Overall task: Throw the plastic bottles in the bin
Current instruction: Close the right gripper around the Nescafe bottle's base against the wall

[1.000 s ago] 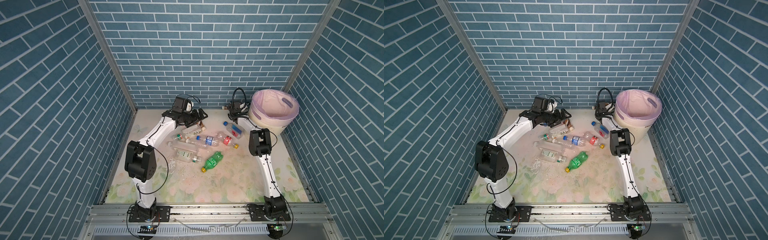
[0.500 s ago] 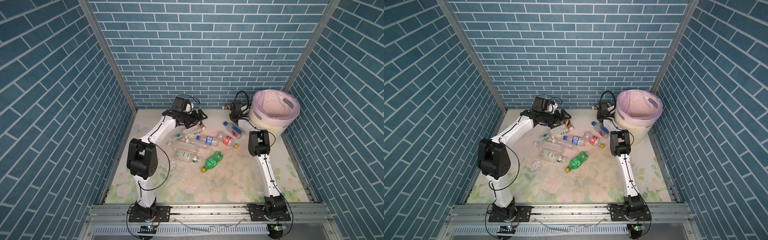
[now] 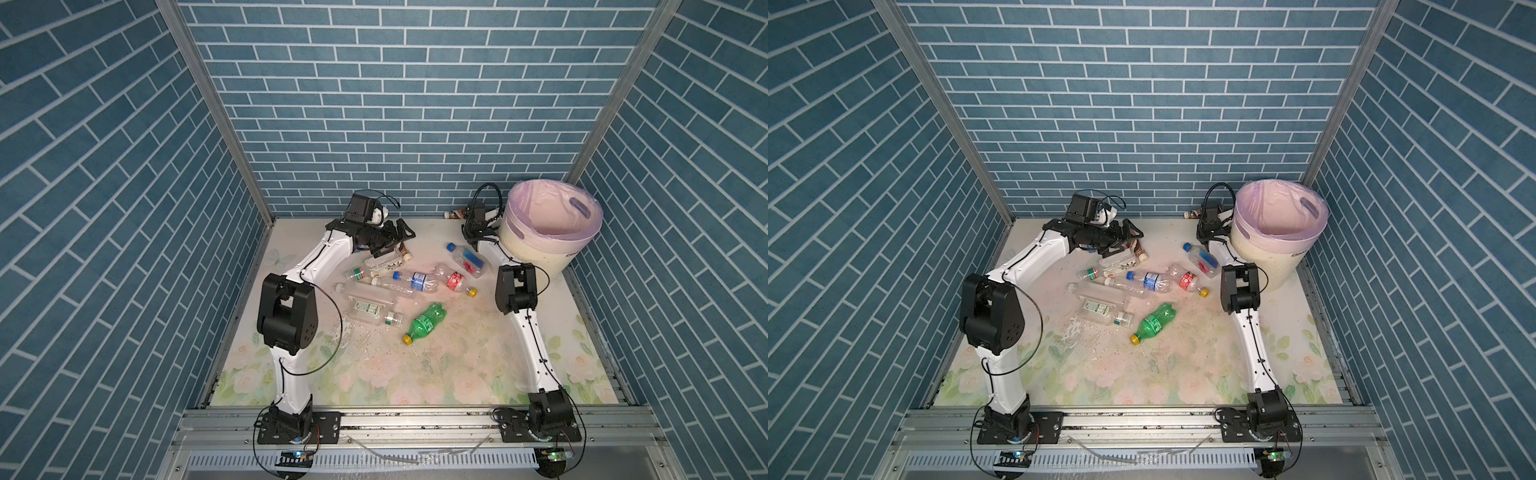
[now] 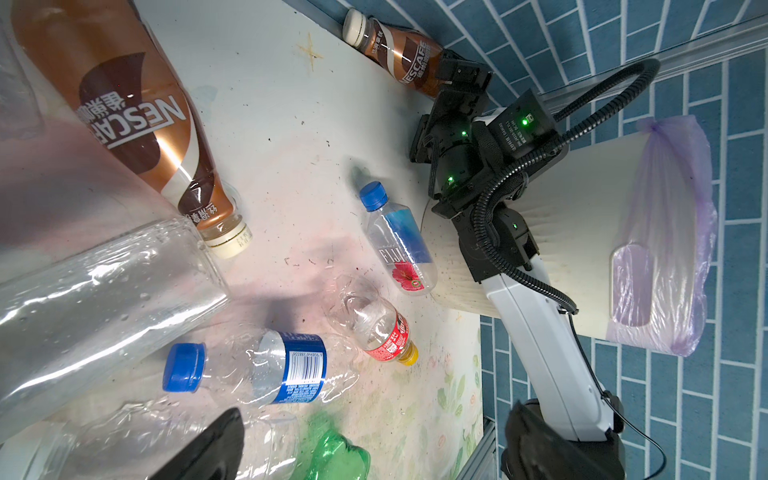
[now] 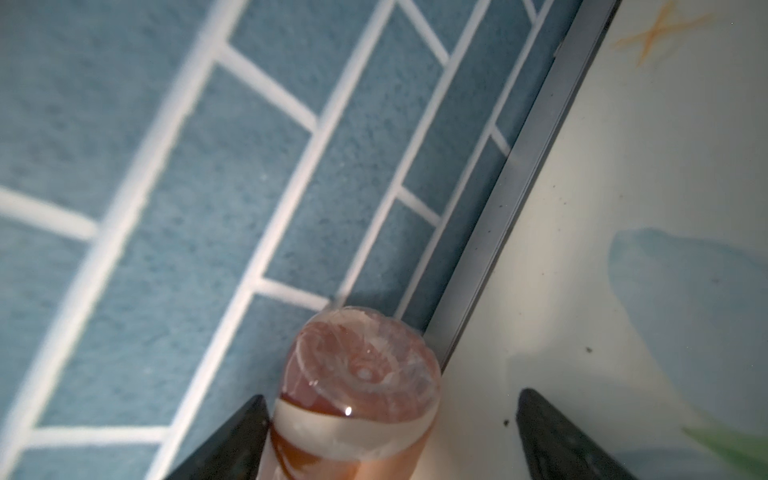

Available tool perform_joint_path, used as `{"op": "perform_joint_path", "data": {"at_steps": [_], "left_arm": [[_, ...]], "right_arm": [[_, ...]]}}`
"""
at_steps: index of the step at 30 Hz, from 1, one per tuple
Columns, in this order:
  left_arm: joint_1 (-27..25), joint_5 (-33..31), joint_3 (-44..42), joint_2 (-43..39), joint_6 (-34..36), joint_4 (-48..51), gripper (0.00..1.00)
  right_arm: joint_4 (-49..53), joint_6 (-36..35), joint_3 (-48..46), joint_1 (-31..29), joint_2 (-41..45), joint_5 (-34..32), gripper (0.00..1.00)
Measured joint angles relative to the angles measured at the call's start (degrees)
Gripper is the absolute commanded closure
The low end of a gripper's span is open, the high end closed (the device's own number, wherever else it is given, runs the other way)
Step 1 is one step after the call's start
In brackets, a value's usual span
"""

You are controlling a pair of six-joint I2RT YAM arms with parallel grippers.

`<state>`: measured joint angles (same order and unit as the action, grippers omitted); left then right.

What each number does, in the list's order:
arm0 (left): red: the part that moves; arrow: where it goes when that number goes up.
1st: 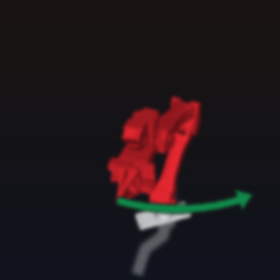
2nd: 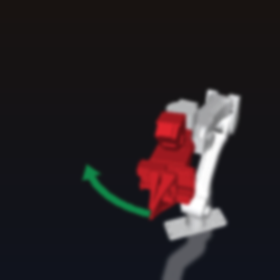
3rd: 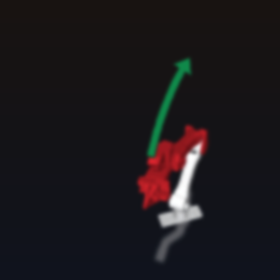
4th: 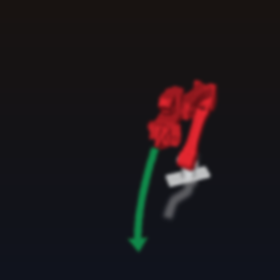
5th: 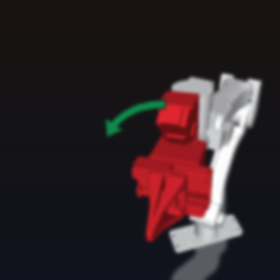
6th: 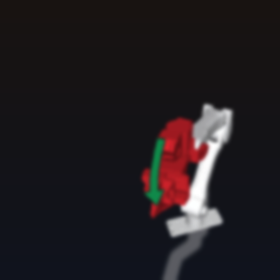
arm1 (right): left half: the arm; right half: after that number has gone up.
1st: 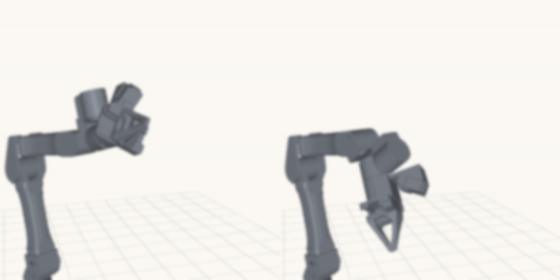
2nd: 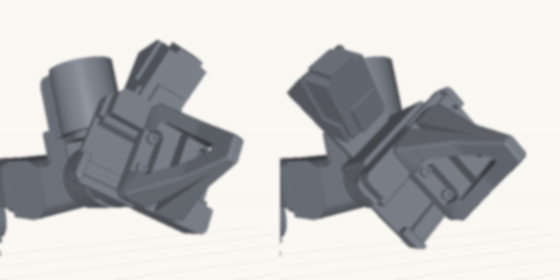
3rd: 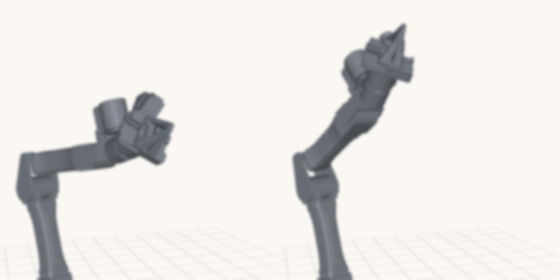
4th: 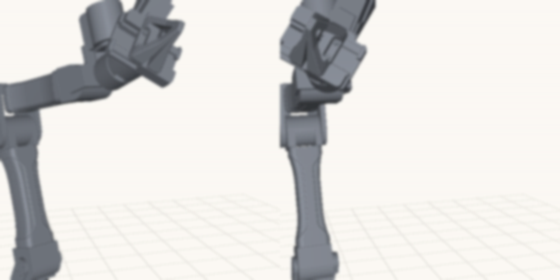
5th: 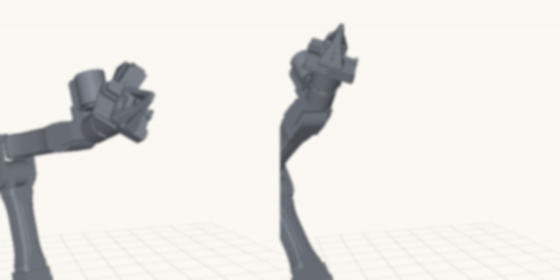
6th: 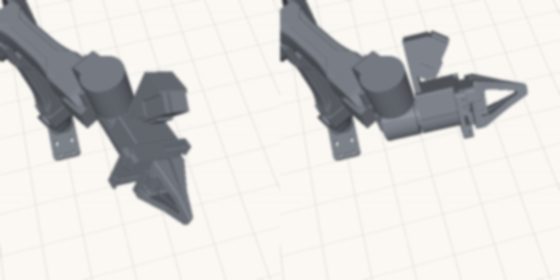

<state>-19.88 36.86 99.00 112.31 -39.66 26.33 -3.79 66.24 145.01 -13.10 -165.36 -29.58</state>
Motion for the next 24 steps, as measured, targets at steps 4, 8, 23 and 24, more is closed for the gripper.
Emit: {"op": "perform_joint_path", "data": {"at_steps": [4, 8, 23, 24], "left_arm": [[0.07, 0.33, 0.07, 0.00, 0.00, 0.02, 0.01], [0.11, 0.44, 0.09, 0.00, -0.02, 0.02, 0.01], [0.26, 0.50, 0.09, 0.37, -0.20, 0.22, 0.01], [0.26, 0.50, 0.09, 0.37, -0.20, 0.24, 0.01]], "right_arm": [[-1.81, 0.48, 2.47, 0.15, -2.03, 0.52, 0.22], [-3.32, 1.31, 3.15, 0.31, -2.99, 1.18, 0.32], [-8.63, 0.76, -1.46, 0.37, -1.49, 0.33, 0.52], [-9.31, 0.57, -2.64, 0.37, -0.94, 0.48, 0.48]]}}
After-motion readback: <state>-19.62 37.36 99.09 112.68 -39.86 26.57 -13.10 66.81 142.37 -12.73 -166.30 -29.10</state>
